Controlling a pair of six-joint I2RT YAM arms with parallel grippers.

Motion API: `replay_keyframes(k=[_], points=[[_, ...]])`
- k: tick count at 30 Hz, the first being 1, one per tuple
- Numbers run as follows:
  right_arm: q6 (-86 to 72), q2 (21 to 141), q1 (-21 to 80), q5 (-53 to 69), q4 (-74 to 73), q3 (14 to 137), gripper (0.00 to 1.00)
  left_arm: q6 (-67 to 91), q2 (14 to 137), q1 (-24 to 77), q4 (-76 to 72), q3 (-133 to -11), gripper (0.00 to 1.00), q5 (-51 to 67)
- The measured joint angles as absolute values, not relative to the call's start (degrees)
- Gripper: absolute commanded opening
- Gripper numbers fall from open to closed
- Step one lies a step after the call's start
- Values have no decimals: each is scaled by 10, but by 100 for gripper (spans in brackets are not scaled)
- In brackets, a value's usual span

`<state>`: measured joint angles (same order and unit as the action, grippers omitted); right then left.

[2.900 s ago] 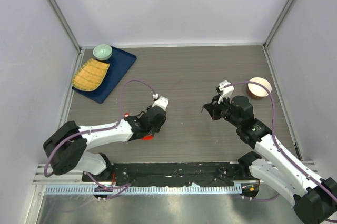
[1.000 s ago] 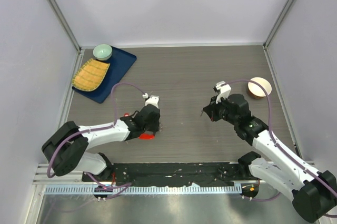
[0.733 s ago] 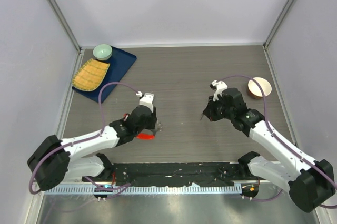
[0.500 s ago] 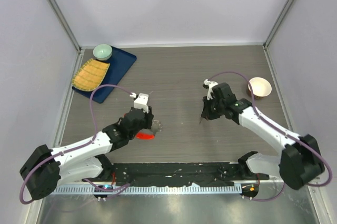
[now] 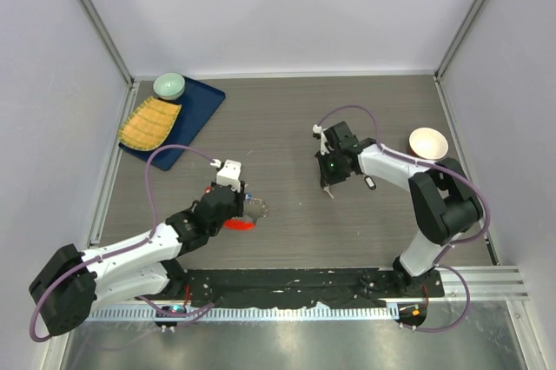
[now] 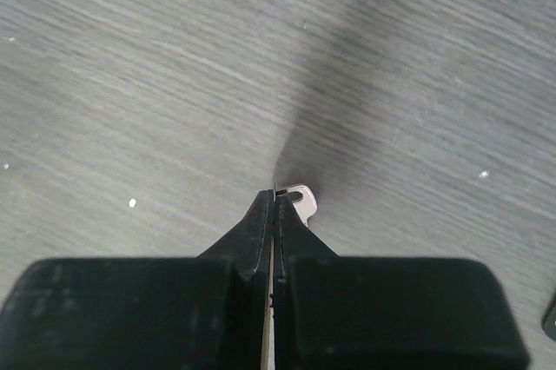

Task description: Put the keys on the keyring

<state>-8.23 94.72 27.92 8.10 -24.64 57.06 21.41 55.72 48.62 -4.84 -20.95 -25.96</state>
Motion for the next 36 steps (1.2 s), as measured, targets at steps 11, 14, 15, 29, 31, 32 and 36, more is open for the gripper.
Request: replay_keyframes(k=[11,14,15,29,31,32,36], points=[[-57,988,301,60,-185,578,5,207,557,486,-49,-209,31,-260],[-54,988,306,56,-163,568,11,207,558,486,-49,-209,31,-259],[-53,987,307,56,-156,565,13,207,558,486,-49,-209,31,-260],[-46,942,326,35,-130,535,29,207,573,486,-55,-209,31,-259],[-46,927,329,33,-131,535,32,207,573,486,-56,-209,31,-259],[-46,920,330,32,-132,535,32,207,573,486,-56,-209,31,-259],[-29,886,335,52,-133,535,33,207,573,486,-57,-209,31,-259]])
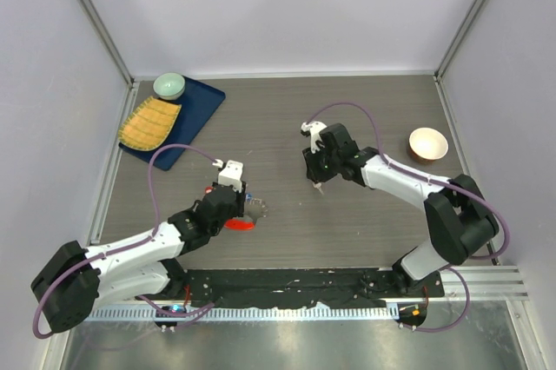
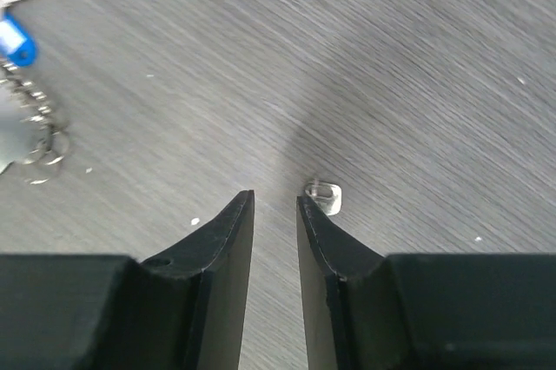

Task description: Put the keys on the keyring

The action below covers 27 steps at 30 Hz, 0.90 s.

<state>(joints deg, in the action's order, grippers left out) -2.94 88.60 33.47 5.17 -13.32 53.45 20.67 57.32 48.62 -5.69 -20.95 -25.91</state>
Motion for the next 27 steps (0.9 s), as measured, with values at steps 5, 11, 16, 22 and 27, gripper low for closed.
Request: replay_keyframes(k=[5,11,16,22,27], points=[[27,868,337,145,-114,531,36,206,572,486,-58,-209,31,-259],[94,902,353,264,-76,529,38,206,542,486,-63,-192,31,-266],[140,980,378,329,-67,551,39,206,498,486,-69,-174,31,-283],[174,1059,395,383,-55,598,38,206,454,486,-73,-156,31,-303],[188,1090,404,407,-47,630,37,206,443,486,-77,-149,32,-312]])
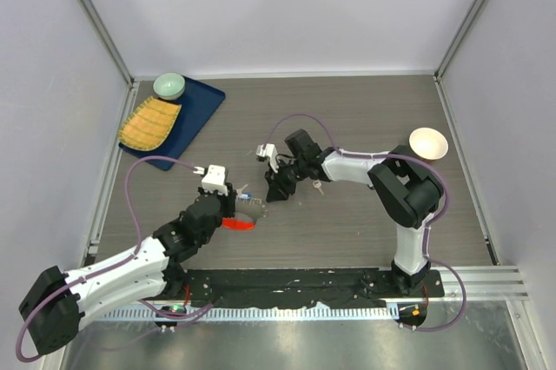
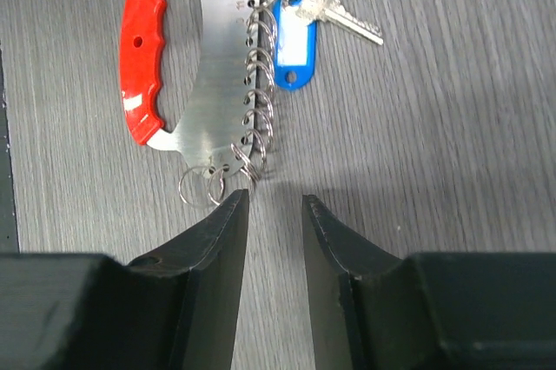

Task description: Put the keys on the keyring

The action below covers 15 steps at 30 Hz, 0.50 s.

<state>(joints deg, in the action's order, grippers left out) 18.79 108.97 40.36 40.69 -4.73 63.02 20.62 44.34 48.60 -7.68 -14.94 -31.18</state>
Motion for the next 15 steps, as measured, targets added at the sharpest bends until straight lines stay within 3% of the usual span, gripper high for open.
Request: replay_keyframes(k=[15], points=[[211,1142,415,462,-56,665,29,206,443,486,-79,-149,31,-315]])
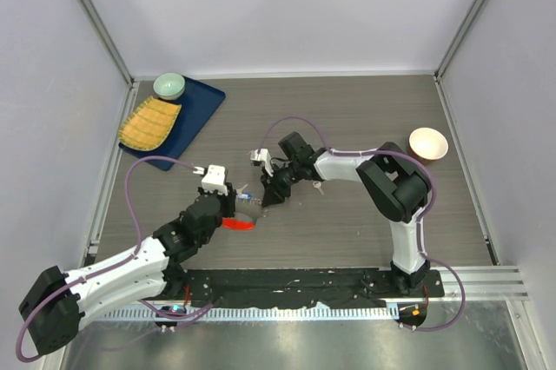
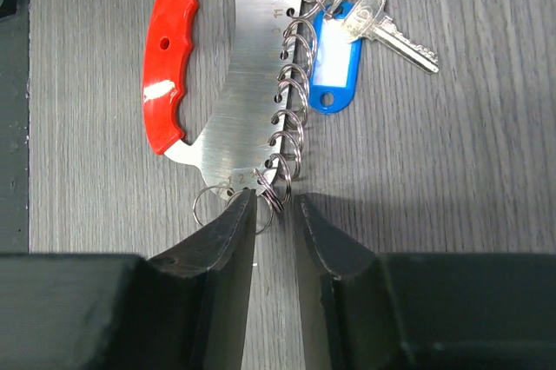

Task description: Put the keys on the keyring

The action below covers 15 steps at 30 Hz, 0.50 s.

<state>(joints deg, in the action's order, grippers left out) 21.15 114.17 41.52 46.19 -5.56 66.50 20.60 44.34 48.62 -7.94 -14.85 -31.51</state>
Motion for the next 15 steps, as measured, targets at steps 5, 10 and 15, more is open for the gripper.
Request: replay_keyframes(k=[5,10,15], points=[[214,1148,416,467,-57,670,20,206,443,486,-79,-149,31,-315],[217,1148,416,467,-62,670,11,206,443,486,-79,-149,31,-315],[219,1148,416,473,-66,670,1,206,443,486,-80,-149,31,-315]])
